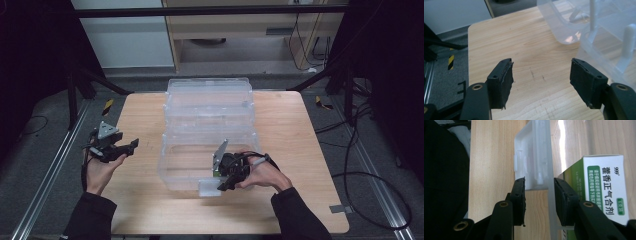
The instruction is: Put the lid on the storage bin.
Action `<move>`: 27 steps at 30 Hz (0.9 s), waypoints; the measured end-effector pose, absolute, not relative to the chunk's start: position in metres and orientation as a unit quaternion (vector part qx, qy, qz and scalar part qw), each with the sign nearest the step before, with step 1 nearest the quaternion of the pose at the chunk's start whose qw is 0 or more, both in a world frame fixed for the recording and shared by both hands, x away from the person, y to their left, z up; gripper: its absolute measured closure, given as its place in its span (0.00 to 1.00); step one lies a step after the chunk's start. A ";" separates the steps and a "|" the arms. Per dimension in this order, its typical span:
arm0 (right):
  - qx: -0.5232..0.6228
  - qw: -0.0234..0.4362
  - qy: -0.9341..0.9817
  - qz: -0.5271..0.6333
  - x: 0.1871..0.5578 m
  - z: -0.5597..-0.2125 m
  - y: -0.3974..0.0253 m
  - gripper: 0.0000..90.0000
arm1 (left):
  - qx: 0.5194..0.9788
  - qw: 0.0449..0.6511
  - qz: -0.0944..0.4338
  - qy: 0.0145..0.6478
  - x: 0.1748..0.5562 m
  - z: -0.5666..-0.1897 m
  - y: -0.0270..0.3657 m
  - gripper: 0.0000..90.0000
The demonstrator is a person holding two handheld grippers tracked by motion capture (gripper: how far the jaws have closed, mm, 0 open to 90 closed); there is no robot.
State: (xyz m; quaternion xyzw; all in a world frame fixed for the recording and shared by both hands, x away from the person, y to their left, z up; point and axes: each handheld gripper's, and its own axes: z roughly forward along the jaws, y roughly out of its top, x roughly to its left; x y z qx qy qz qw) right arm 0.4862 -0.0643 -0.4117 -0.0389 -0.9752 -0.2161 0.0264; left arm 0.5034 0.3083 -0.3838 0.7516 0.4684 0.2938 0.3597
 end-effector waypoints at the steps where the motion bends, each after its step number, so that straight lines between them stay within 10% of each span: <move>1: -0.036 0.027 -0.975 -0.216 0.486 -0.412 -0.064 0.71 | 0.753 0.363 0.294 0.463 0.506 -0.380 0.306 0.38; 27: -0.027 0.019 -0.976 -0.216 0.485 -0.412 -0.064 0.71 | 0.818 0.363 0.282 0.346 0.532 -0.329 0.262 0.42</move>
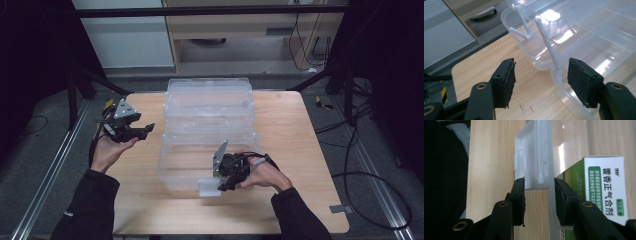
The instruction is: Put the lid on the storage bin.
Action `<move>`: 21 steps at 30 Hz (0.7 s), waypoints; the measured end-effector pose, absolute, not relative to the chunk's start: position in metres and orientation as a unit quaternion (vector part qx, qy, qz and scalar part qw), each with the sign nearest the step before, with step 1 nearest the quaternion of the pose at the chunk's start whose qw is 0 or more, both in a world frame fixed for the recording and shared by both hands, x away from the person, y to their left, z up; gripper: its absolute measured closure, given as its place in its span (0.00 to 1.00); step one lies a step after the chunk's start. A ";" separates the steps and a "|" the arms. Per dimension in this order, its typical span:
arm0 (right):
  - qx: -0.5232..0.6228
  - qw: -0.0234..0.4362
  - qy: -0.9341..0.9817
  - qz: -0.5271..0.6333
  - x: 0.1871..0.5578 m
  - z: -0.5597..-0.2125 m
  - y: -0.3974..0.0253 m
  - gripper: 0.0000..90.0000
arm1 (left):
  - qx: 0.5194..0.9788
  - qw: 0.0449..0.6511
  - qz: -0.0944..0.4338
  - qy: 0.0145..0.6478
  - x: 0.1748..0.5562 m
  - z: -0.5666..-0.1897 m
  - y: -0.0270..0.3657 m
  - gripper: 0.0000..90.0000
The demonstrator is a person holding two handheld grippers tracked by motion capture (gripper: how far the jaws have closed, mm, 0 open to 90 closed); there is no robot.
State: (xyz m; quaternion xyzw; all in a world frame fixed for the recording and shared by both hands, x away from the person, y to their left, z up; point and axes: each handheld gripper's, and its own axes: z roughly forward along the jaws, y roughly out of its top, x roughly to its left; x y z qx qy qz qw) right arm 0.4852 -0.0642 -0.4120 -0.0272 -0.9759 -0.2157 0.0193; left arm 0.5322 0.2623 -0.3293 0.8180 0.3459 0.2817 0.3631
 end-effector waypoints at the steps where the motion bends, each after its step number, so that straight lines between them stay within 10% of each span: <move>1: -0.026 0.020 -0.976 -0.217 0.485 -0.412 -0.064 0.71 | 0.820 0.364 0.280 0.341 0.533 -0.328 0.260 0.42; 21: -0.024 0.018 -0.976 -0.216 0.484 -0.412 -0.064 0.71 | 0.849 0.370 0.266 0.268 0.546 -0.304 0.232 0.43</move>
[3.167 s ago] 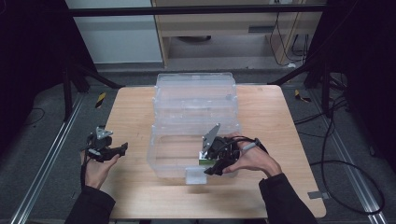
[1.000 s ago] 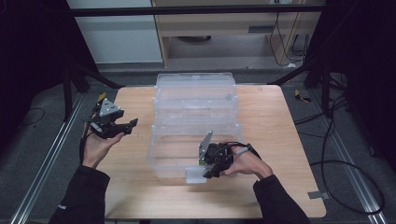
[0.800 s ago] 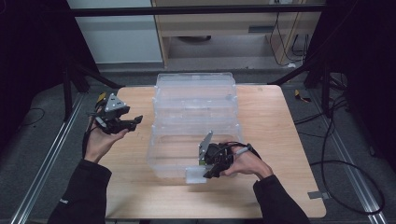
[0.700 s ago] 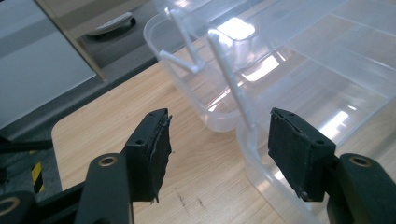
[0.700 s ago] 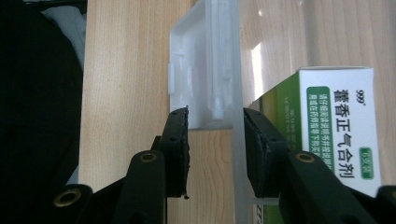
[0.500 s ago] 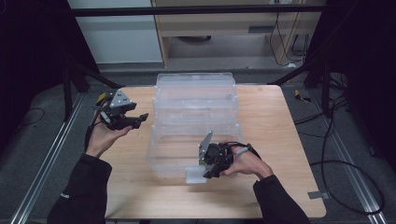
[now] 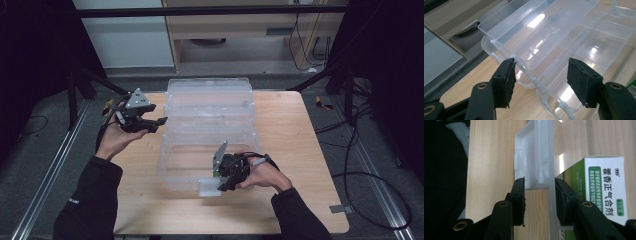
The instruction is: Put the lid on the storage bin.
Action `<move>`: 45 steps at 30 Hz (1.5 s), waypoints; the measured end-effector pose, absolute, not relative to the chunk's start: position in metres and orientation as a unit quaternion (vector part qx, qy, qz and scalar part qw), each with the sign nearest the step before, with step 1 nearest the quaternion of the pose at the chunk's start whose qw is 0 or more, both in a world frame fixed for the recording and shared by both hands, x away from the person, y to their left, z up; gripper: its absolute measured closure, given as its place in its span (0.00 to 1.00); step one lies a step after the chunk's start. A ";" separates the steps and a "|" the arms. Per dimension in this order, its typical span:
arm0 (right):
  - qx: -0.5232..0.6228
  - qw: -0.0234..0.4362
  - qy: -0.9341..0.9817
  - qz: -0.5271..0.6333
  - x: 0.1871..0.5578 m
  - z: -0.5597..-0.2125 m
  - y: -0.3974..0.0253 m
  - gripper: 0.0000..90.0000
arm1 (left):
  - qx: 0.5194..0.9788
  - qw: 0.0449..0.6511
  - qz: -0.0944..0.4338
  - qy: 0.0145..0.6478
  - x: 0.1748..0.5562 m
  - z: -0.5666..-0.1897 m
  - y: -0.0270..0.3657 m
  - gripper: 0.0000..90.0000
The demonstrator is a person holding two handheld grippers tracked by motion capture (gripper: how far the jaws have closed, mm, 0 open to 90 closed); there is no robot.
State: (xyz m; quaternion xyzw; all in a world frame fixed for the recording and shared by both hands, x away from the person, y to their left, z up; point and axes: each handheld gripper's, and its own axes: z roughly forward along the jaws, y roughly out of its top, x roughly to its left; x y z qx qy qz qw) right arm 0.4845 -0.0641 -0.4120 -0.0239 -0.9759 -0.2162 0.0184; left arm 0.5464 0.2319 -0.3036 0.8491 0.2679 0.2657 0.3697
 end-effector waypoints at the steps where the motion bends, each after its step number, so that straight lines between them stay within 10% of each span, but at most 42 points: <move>1: -0.024 0.018 -0.976 -0.216 0.485 -0.412 -0.064 0.71 | 0.851 0.369 0.266 0.264 0.547 -0.303 0.231 0.43; 45: -0.018 0.016 -0.976 -0.219 0.485 -0.412 -0.064 0.71 | 0.899 0.334 0.229 0.168 0.582 -0.286 0.201 0.49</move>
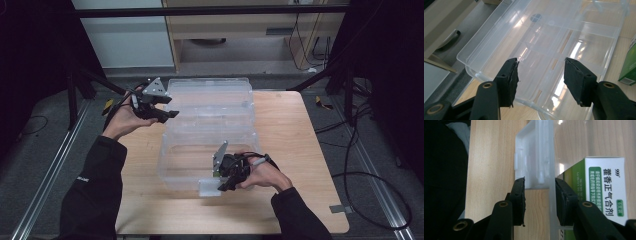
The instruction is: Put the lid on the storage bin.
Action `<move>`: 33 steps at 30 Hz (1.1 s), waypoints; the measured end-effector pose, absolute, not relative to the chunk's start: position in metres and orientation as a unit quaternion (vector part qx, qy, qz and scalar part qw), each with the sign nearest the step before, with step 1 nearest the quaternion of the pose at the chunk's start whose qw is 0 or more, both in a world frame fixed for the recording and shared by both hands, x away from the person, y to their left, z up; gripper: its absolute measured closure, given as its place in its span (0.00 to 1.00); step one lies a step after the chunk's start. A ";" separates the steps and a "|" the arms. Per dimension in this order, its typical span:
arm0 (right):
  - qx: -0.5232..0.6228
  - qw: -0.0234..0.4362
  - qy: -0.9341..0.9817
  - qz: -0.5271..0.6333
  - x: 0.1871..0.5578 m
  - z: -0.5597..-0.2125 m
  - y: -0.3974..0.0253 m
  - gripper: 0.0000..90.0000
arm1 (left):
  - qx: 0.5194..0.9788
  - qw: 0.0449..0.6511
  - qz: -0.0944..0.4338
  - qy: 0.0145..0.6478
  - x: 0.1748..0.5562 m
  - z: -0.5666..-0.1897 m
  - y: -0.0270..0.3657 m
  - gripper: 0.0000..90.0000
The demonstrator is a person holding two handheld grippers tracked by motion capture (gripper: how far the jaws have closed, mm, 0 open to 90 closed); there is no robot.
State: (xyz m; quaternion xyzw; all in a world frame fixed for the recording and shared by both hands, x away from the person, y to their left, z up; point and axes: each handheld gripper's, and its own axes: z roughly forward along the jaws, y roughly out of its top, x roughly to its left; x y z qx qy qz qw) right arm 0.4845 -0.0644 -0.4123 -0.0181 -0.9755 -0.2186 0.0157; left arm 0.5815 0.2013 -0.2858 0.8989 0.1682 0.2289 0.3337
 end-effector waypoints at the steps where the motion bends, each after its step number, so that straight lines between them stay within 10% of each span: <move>1: -0.018 0.016 -0.976 -0.219 0.485 -0.412 -0.064 0.71 | 0.899 0.333 0.228 0.167 0.582 -0.286 0.201 0.49; 33: -0.022 0.016 -0.976 -0.217 0.484 -0.412 -0.065 0.71 | 0.927 0.274 0.227 0.119 0.605 -0.300 0.177 0.54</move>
